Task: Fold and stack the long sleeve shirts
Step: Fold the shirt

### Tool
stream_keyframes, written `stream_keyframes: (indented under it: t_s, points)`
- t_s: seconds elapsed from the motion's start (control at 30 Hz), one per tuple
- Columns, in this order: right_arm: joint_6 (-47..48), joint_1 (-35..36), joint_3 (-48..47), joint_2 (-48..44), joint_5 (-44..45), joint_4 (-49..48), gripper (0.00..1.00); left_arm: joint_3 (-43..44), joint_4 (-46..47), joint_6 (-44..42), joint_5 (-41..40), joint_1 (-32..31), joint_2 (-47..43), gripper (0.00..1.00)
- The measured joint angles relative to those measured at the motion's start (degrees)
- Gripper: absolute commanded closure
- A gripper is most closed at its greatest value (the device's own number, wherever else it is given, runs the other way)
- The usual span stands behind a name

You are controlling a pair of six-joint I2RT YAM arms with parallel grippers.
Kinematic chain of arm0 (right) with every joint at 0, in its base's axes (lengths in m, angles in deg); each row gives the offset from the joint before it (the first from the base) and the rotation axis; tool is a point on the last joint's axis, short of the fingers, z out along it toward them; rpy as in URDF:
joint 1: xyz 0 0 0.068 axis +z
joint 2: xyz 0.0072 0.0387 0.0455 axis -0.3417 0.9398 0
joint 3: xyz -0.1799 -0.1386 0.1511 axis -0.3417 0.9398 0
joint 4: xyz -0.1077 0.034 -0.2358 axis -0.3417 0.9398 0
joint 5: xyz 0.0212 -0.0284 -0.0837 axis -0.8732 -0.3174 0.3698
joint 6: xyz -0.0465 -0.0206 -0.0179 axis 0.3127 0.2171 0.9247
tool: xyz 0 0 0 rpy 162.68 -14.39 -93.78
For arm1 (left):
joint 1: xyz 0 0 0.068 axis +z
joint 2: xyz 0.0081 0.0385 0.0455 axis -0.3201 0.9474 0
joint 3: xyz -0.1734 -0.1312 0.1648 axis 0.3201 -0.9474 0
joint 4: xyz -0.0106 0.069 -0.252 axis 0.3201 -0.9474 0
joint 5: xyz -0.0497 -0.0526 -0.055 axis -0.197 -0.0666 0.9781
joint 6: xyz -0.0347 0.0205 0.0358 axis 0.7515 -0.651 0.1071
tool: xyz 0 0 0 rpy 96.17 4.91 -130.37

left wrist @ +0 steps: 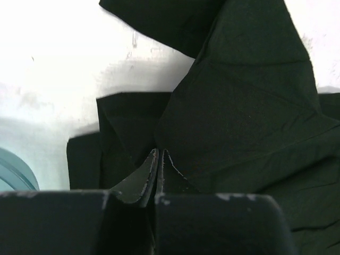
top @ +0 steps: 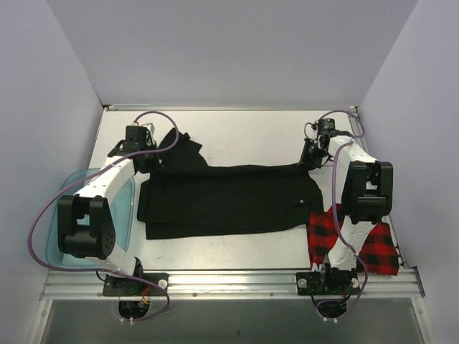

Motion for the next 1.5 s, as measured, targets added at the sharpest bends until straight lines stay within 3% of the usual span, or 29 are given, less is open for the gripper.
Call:
stream_keyframes:
  t_s: [0.2,0.3,0.4,0.5,0.73,1.1,1.23,1.3,1.5]
  points:
    - [-0.33,1.46,5.29,-3.76,1.92,-2.34,0.88,-6.16,-0.07,1.68,-0.44,-0.31,-4.11,1.0]
    - [-1.11,1.84,8.85,-5.86,2.95,-3.65,0.66,-8.96,-0.11,2.71,-0.5,-0.31,-5.99,1.0]
    - [-2.1,1.92,12.28,-8.2,3.76,-3.96,0.52,-11.69,-0.15,3.52,-0.42,-0.48,-7.67,1.0]
    - [-2.95,2.16,14.4,-11.32,4.74,-3.82,0.5,-13.57,-0.26,3.8,-0.11,-0.92,-8.74,1.0]
    - [-5.38,4.15,13.73,-17.99,6.58,-4.68,0.5,-15.91,-0.26,3.8,0.0,-1.92,-11.8,0.99]
    - [-9.75,7.26,11.45,-11.89,9.73,-7.58,0.55,-15.91,-0.22,3.78,-2.75,-1.92,-14.16,1.0]
    - [-10.03,7.43,15.21,-11.02,9.97,-8.41,0.66,-15.91,-0.22,3.82,-4.35,-1.9,-15.39,1.0]
    - [-9.86,7.41,17.31,-11.02,10.27,-8.39,0.77,-15.91,-0.22,3.82,-4.79,-1.86,-15.74,1.0]
    - [-9.33,6.56,20.7,-11.23,11.1,-8.2,0.78,-16.2,-0.24,3.82,-4.92,-1.86,-16.55,1.0]
